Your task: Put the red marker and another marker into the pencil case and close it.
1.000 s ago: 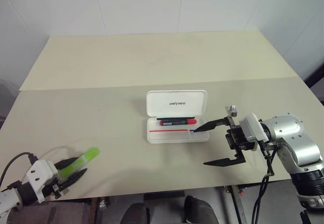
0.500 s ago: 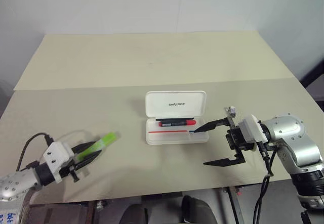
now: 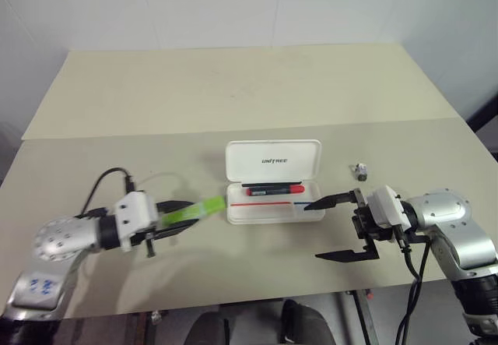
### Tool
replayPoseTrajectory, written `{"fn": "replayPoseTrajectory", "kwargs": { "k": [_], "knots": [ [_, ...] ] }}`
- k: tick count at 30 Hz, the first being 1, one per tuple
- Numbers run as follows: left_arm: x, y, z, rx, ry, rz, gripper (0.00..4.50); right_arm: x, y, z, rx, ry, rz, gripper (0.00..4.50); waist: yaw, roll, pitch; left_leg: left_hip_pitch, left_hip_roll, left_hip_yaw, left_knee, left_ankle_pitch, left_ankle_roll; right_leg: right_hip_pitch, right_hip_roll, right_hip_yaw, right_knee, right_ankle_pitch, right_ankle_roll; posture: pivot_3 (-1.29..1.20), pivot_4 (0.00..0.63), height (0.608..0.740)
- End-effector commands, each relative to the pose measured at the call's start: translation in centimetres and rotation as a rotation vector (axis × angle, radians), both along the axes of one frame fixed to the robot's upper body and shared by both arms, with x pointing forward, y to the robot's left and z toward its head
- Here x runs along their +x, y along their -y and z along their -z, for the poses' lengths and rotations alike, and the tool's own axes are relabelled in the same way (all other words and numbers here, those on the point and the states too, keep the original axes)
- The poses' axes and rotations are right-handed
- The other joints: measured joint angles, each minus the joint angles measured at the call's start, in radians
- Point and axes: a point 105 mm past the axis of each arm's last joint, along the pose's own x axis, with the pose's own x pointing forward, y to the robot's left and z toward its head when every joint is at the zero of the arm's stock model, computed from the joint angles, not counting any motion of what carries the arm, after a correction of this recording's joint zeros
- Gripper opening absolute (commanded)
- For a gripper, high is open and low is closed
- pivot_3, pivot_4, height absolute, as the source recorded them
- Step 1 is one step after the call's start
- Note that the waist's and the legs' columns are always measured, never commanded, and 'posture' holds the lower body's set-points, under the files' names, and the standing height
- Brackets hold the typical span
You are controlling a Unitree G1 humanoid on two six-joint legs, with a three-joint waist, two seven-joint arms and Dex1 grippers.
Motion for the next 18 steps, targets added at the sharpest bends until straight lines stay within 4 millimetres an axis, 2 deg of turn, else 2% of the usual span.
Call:
{"fn": "replayPoseTrajectory", "kwargs": {
  "k": [1,4,7,11,18],
  "knots": [
    [0.0,2.1,0.2,0.021,0.025,0.084,1.12,-0.3,0.6,-1.2,-0.003,0.065,0.029,4.50,-0.002,0.000,0.000,0.000,0.000,0.001,0.000,0.000,0.000,0.000,0.000,0.000,0.000,0.000,0.000,0.00,0.150,0.740],
    [0.9,3.7,1.0,0.084,0.046,0.136,1.12,-1.1,0.9,-1.0,-0.010,0.057,0.051,4.50,-0.002,0.000,0.000,0.001,0.001,0.003,0.000,0.000,0.000,0.000,0.001,0.000,0.000,0.000,0.001,0.00,0.150,0.740],
    [1.5,5.2,1.1,0.072,0.051,0.160,1.12,-1.4,1.3,-1.2,-0.011,0.056,0.091,4.50,-0.001,0.000,0.000,0.001,0.002,0.004,0.000,0.000,0.000,0.000,0.002,0.000,0.000,0.000,0.001,0.00,0.150,0.740],
    [2.0,6.2,1.5,0.088,0.056,0.180,1.12,-2.0,1.4,-1.1,-0.014,0.049,0.111,4.50,0.002,-0.001,0.000,0.001,0.002,0.004,0.001,0.000,0.000,0.001,0.002,0.000,-0.001,0.001,0.001,0.00,0.150,0.740],
    [3.9,8.2,1.0,0.074,0.073,0.170,1.12,-3.1,1.3,-1.0,-0.008,0.034,0.159,4.50,0.004,-0.001,0.000,0.001,0.002,0.004,0.002,0.000,0.000,0.001,0.001,0.000,-0.001,0.001,0.002,0.00,0.150,0.740]
  ]
}}
